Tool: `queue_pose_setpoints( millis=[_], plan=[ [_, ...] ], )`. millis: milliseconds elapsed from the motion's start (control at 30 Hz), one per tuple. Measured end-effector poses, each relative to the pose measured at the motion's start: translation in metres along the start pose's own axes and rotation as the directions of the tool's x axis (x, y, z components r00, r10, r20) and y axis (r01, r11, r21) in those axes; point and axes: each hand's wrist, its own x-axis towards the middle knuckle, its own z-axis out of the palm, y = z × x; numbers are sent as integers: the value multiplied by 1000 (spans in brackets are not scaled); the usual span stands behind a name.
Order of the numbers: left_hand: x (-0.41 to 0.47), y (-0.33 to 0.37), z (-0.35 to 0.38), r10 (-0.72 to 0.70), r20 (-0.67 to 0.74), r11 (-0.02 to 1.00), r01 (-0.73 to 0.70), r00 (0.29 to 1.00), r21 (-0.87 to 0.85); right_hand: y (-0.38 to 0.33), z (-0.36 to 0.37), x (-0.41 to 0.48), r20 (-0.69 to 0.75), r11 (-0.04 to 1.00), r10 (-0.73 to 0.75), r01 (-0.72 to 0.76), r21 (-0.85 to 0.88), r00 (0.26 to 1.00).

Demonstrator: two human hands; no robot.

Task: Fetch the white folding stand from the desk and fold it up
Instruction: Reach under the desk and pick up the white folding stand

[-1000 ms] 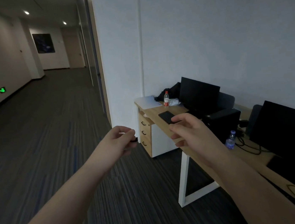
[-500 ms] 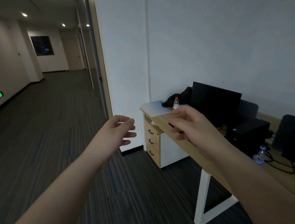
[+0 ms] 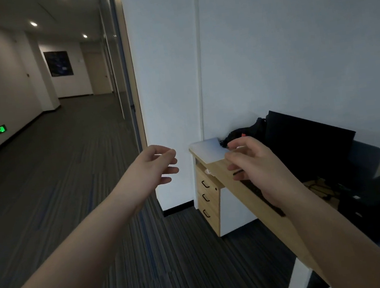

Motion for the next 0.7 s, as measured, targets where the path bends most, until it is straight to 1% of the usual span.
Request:
queue_pose_setpoints(
  millis=[200,267,433,533,600,700],
  plan=[
    [91,-16,-24,7,-31,1000,-8,999,-3,14,41,100,13,1000,-18,18,5,1000],
    [116,-25,-33,-8,-18,1000,8,1000,4,18,58,128,19,1000,-18,17,17,1000],
    [189,-53,-63,-20,-7,1000,20,1000,19,29,102,193,39,999,-28,29,-15,999],
    [238,-78,-80,-14,0,1000,14,1000,4,37,132,230,20,1000,-18,18,-6,1000],
    [274,-90,-89,-19,38,1000,19,999,-3,42,150,256,-5,1000,1,-1,-2,1000],
    [332,-98,-107,-15,100,1000,15,995,3,42,174,299,-80,999,4,-6,-33,997]
  ],
)
